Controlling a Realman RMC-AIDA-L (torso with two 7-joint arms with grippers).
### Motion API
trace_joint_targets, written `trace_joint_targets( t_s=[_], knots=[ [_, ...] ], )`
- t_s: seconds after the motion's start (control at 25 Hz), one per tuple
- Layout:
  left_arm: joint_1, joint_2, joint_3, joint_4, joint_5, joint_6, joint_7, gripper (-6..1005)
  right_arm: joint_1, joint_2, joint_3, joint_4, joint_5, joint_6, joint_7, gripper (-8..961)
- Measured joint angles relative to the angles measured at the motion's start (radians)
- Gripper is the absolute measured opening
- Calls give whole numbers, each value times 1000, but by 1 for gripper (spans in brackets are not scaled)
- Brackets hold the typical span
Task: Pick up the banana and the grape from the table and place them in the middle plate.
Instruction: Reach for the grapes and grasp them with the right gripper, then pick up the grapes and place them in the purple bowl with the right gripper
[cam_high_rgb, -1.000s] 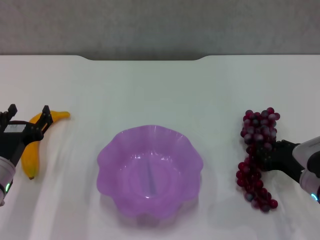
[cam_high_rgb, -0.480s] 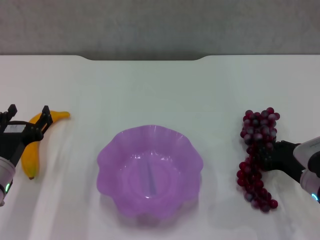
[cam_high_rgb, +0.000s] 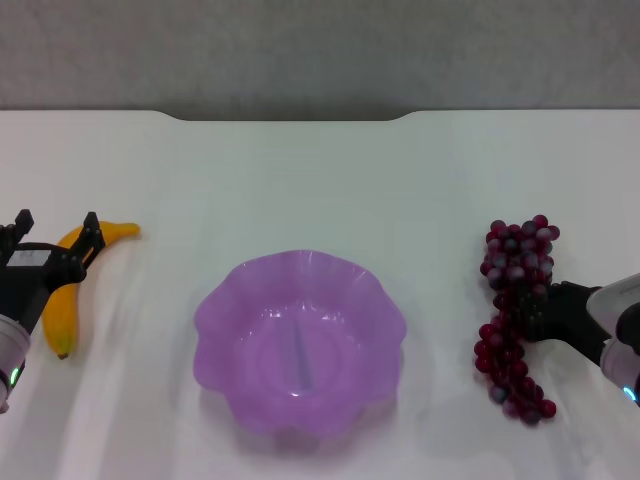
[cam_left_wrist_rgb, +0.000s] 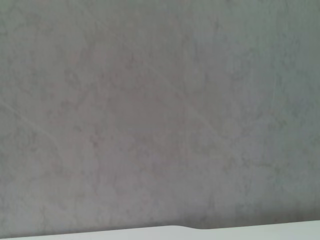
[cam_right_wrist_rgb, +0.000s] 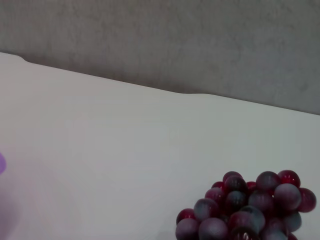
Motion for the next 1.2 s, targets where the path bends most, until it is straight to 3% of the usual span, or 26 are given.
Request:
trace_joint_targets(
  t_s=[0.28, 0.84, 1.2],
  knots=[
    [0, 0, 0, 0, 0, 0, 0, 862, -1, 1, 2, 0, 2, -7, 0, 213],
    [3, 0, 0, 3, 0, 0, 0, 862, -54, 0, 82, -2, 3, -212, 2, 208],
    [5, 0, 0, 5, 0, 0, 0, 862, 9, -6, 88, -13, -4, -307, 2, 201]
  ],
)
